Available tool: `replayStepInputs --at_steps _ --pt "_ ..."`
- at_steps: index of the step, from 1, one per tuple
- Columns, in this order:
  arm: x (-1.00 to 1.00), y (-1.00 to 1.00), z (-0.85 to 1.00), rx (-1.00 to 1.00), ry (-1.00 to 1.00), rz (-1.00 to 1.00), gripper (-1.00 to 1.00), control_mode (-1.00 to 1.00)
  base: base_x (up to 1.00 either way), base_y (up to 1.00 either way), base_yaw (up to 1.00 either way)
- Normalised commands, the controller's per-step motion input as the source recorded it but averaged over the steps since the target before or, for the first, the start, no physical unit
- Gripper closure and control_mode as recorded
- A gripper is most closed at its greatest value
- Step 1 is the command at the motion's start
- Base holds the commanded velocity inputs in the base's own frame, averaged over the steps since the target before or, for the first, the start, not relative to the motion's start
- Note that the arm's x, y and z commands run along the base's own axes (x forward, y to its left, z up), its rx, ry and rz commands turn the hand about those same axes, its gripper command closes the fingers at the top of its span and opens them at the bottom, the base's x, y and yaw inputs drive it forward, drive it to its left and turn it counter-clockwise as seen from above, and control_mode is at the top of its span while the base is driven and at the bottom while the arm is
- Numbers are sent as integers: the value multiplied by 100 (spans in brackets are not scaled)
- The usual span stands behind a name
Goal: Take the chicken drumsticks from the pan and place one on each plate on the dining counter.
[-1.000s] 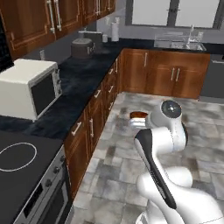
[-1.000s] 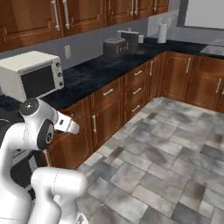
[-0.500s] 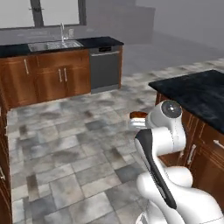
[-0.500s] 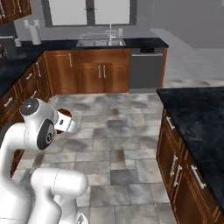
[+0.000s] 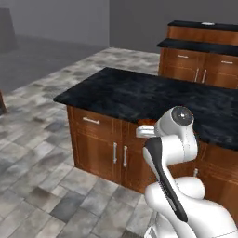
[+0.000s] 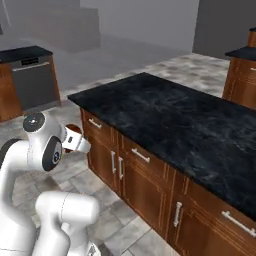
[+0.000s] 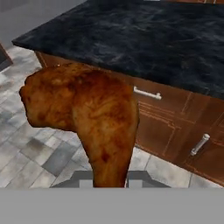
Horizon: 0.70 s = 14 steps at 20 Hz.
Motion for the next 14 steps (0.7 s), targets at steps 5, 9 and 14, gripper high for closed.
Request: replayStepInputs --at_steps 5,9,14 --pt "0 0 0 0 0 0 100 100 7 14 -100" --pt "0 0 0 0 0 0 100 100 53 46 -81" --pt "0 0 0 0 0 0 100 100 51 62 -40"
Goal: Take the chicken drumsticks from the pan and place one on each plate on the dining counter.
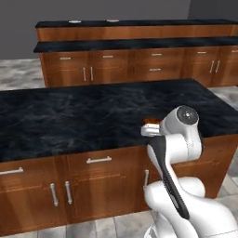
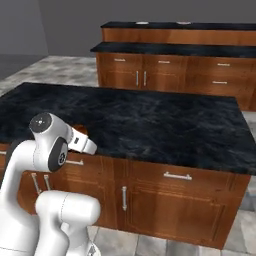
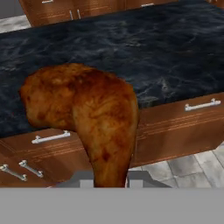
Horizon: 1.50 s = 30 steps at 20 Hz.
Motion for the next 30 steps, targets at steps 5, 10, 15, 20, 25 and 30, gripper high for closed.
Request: replayStepInputs --at_steps 5,10,15,20,25,30 --pt "0 0 0 0 0 0 100 100 27 87 -7" --pt "0 0 0 0 0 0 100 100 9 100 0" --pt "0 0 0 0 0 0 100 100 0 100 0" --pt "0 0 0 0 0 0 100 100 8 100 0" --pt "0 0 0 0 0 0 100 100 11 100 0" --pt "0 0 0 0 0 0 100 100 17 100 0"
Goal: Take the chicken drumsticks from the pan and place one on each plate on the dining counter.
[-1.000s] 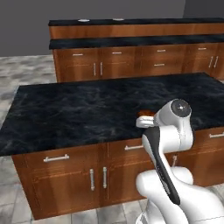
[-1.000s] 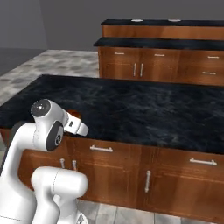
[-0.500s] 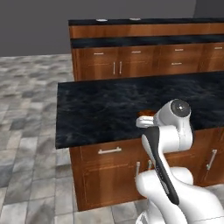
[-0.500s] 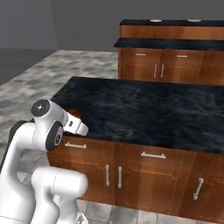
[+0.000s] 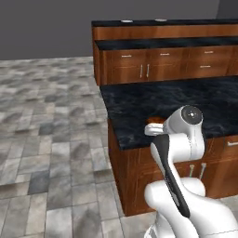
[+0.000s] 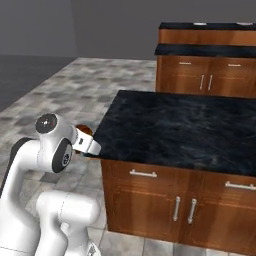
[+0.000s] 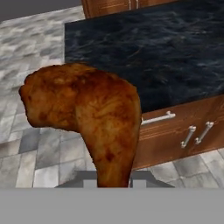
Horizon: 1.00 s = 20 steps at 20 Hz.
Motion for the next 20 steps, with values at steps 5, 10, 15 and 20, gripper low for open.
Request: replayStepInputs --at_steps 5,10,15,20 --pt "0 0 0 0 0 0 100 100 22 100 0" --pt "0 0 0 0 0 0 100 100 46 100 0" --pt "0 0 0 0 0 0 100 100 87 96 0" --pt "0 0 0 0 0 0 100 100 100 75 0"
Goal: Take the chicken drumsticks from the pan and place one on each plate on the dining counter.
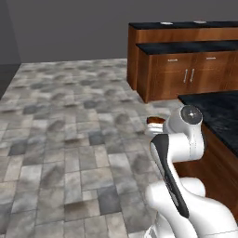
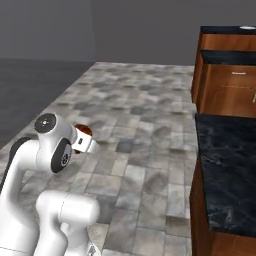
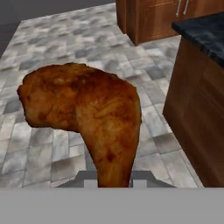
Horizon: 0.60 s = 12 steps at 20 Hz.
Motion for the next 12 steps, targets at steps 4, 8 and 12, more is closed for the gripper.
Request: replayStepInputs --at_steps 4,8,12 --pt "0 0 0 0 0 0 100 100 100 48 -13" --pt "0 0 0 0 0 0 100 100 100 38 -18" --pt "0 0 0 0 0 0 100 100 100 28 -17"
